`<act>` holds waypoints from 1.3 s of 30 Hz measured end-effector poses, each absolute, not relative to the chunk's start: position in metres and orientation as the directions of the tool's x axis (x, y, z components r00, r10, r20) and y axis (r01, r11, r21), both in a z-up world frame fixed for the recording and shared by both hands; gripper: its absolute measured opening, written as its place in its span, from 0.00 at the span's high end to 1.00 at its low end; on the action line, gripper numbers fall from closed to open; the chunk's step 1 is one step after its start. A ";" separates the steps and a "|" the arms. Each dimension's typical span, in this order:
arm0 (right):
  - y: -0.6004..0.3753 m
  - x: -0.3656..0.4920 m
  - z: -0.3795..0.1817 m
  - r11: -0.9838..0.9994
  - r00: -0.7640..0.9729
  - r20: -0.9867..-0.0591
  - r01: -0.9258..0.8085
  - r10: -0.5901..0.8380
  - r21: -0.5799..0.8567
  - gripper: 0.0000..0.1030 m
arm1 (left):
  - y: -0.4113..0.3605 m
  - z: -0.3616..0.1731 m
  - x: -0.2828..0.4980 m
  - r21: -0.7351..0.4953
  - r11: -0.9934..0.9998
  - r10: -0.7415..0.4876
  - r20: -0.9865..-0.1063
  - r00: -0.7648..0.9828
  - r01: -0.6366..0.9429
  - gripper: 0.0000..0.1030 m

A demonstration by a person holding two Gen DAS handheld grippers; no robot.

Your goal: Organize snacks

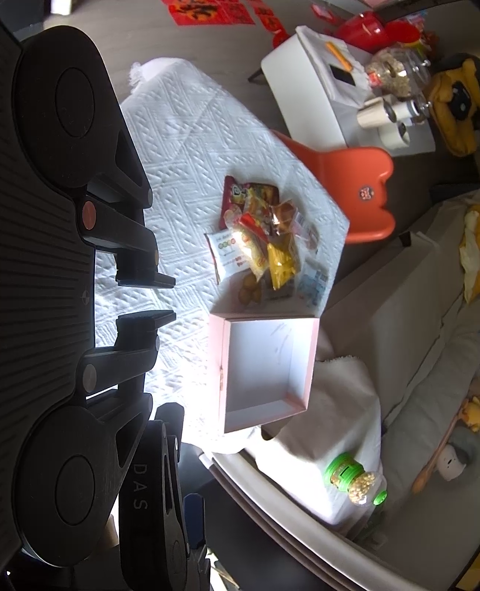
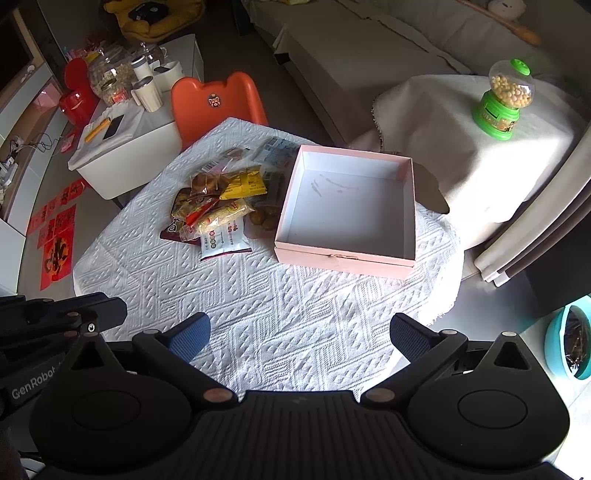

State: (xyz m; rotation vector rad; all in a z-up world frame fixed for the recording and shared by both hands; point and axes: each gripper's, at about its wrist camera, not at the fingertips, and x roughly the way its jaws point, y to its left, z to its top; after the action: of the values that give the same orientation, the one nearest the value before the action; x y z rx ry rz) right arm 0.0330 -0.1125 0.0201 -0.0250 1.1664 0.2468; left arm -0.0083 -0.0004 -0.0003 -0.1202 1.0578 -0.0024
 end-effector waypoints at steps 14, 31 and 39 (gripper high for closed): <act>-0.110 0.029 0.021 0.970 0.368 -0.911 -0.215 0.186 0.112 0.00 | -0.002 0.004 -0.008 -0.104 0.993 -0.064 -0.869 0.490 -0.055 0.84; -0.110 0.029 0.020 0.970 0.367 -0.911 -0.215 0.187 0.113 0.00 | -0.002 0.004 -0.009 -0.104 0.993 -0.065 -0.870 0.489 -0.054 0.84; -0.111 0.029 0.020 0.970 0.367 -0.911 -0.216 0.188 0.113 0.00 | -0.004 0.001 -0.008 -0.109 0.993 -0.068 -0.872 0.484 -0.055 0.84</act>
State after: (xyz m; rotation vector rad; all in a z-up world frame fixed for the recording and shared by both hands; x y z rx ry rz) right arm 0.0293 -0.1110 0.0204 -0.0270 1.1662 0.2590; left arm -0.0082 -0.0038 0.0015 -0.1281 1.0662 -0.0079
